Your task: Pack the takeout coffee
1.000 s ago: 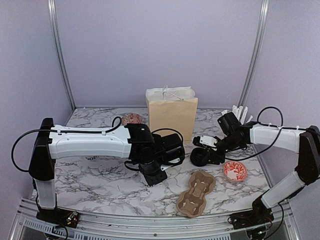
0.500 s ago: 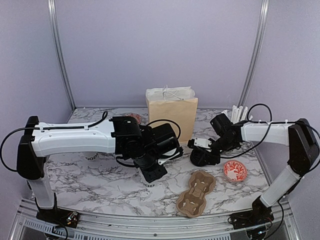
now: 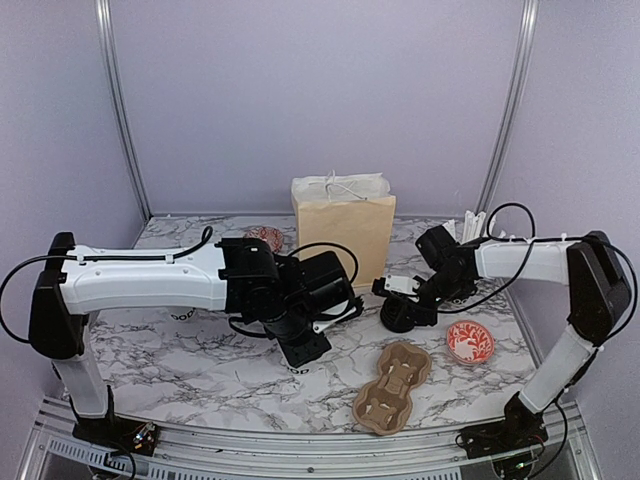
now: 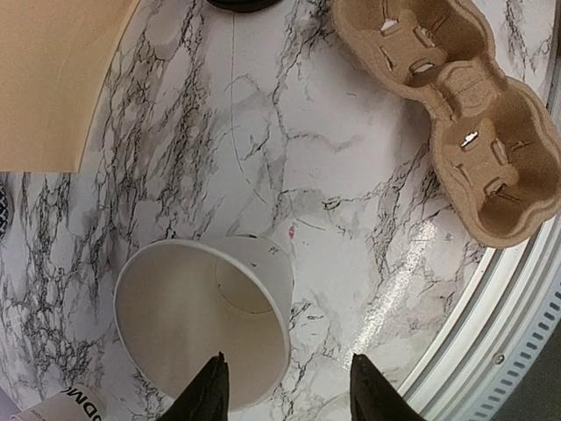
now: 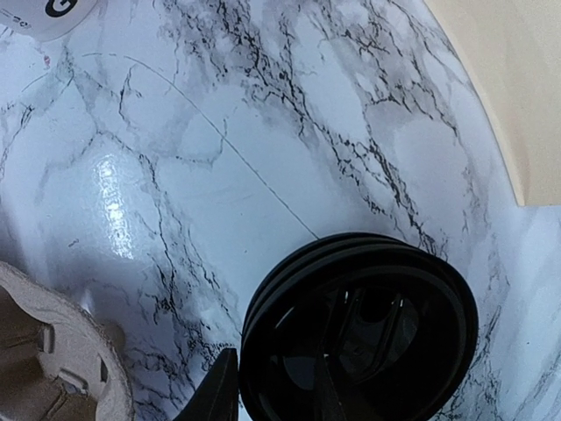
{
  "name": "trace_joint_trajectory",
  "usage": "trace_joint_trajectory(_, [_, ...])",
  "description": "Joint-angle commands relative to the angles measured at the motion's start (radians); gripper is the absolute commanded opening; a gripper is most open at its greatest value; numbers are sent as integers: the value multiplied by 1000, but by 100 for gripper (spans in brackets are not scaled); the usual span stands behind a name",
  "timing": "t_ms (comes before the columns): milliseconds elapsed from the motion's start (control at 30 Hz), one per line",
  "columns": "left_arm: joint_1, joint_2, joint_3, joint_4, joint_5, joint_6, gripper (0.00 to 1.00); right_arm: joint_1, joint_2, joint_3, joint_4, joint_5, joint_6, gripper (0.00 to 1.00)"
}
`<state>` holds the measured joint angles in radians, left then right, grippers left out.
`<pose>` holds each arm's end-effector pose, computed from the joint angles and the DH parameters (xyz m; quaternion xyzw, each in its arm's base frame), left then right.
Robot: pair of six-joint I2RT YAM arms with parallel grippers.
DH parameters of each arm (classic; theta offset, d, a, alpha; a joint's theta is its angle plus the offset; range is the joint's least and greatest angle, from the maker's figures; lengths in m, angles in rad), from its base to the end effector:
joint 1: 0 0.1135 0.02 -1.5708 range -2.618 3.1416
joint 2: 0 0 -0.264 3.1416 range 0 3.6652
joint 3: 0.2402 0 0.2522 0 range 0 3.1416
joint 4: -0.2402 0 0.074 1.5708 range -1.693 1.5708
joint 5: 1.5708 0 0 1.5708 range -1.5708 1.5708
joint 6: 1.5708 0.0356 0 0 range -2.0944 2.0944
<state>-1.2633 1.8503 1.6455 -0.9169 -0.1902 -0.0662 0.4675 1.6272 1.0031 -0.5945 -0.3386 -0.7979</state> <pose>0.1251 -0.3717 0.2780 0.5294 0.8137 -0.0639 0.2316 0.2677 0.1484 0.1816 -0.5977 0.7652 0.1352 0.1976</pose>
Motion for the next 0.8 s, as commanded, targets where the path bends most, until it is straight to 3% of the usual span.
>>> trace_joint_trajectory(0, [1, -41, -21, 19, 5, 3, 48, 10, 21, 45, -19, -23, -3, 26])
trace_joint_trajectory(533, [4, -80, -36, 31, -13, -7, 47, 9, 23, 78, -49, -36, 25, 8])
trace_joint_trajectory(767, [14, -124, -45, 94, -75, -7, 49, 10, -62, 124, -135, -121, 38, 6])
